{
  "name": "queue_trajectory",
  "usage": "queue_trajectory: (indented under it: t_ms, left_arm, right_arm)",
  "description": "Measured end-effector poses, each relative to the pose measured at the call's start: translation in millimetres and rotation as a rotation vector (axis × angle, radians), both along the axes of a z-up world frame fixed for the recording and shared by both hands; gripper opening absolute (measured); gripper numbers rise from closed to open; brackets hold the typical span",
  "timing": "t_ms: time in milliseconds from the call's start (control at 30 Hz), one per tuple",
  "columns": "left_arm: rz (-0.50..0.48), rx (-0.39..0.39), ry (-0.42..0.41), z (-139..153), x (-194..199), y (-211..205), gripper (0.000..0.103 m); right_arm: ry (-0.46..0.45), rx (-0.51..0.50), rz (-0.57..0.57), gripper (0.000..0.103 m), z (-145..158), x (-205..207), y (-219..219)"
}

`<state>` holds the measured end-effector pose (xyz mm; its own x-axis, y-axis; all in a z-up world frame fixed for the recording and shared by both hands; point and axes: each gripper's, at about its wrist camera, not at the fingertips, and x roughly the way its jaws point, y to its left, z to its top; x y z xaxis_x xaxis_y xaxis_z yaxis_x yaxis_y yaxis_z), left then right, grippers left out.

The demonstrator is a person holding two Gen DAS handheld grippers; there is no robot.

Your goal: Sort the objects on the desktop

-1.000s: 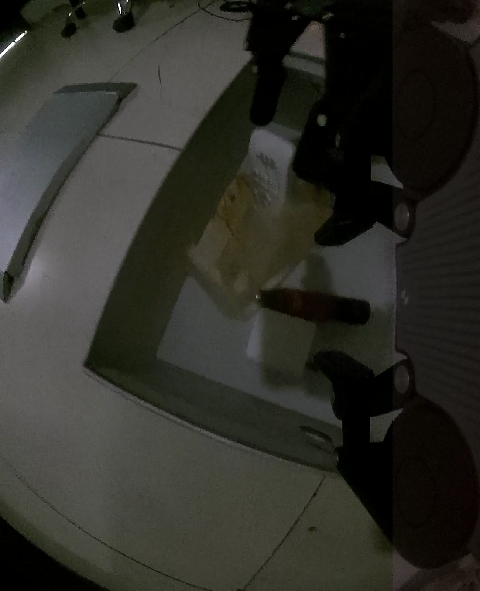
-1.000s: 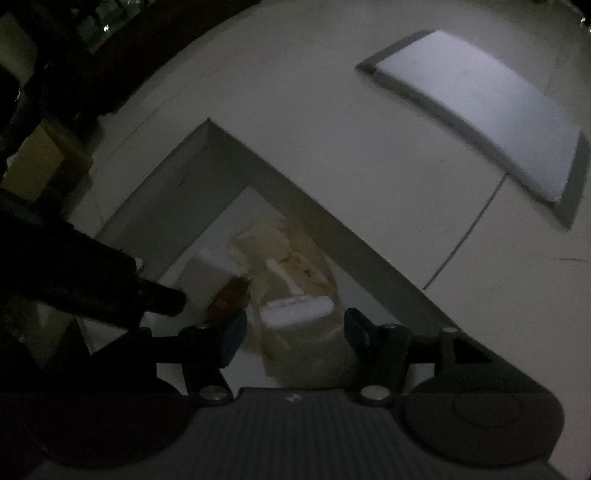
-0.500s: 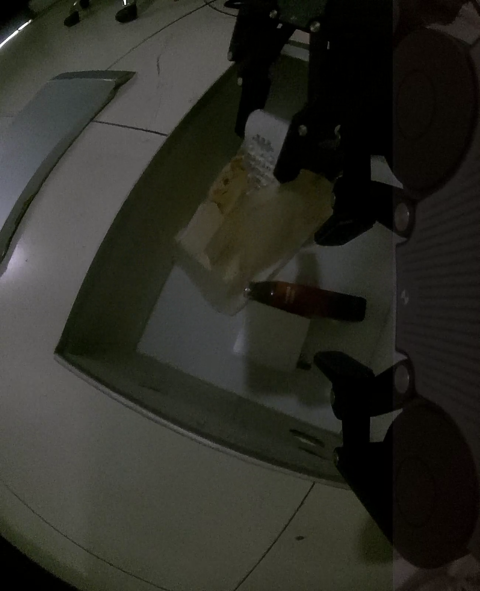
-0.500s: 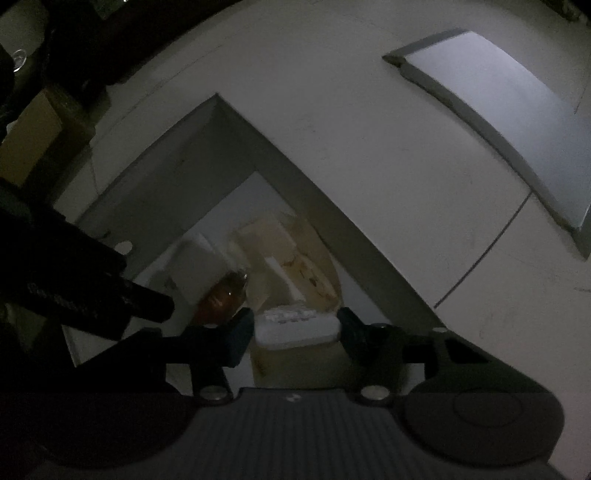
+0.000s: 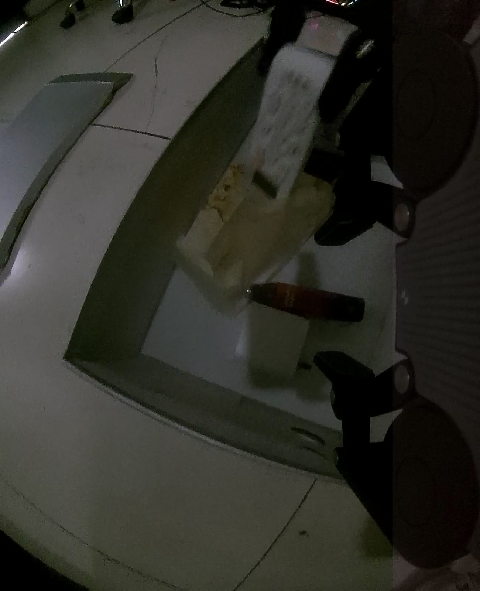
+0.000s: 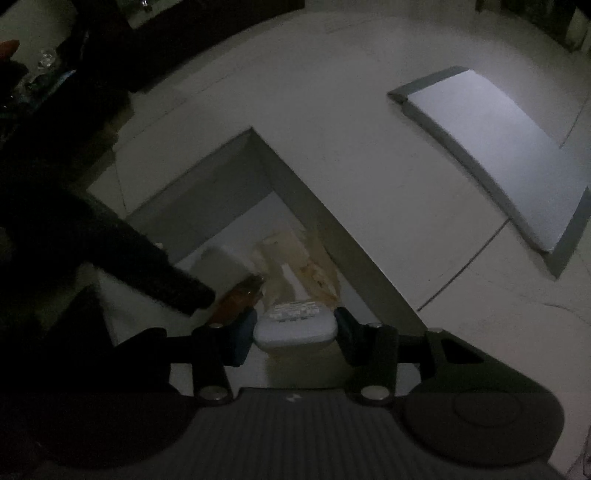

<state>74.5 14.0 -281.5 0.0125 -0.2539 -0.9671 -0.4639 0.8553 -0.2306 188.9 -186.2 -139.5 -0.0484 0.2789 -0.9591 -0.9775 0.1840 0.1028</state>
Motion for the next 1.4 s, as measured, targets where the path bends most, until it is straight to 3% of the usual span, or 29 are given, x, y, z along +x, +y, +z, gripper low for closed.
queue_trajectory:
  t_ms: [233, 467, 867, 1100, 1233, 1400]
  left_arm:
    - [0.044, 0.068, 0.013, 4, -3, 9, 0.06]
    - [0.076, 0.088, 0.017, 7, -4, 15, 0.06]
    - [0.038, 0.091, 0.019, 0, -3, 5, 0.06]
    - [0.003, 0.067, 0.054, -13, 0, -9, 0.06]
    - [-0.043, 0.058, 0.045, -15, 1, -19, 0.06]
    - [-0.144, 0.066, 0.04, -19, -1, -32, 0.06]
  right_arm:
    - [0.015, 0.004, 0.021, 0.049, 23, -17, -18]
    - [0.052, -0.012, 0.016, 0.049, 23, -31, -19]
    - [0.13, -0.112, 0.079, 0.049, -80, -66, 7]
    - [0.167, -0.167, 0.066, 0.049, -99, -61, -8]
    - [0.105, -0.23, 0.102, 0.049, -108, -63, -23]
    - [0.03, -0.321, 0.067, 0.047, -124, -54, -32]
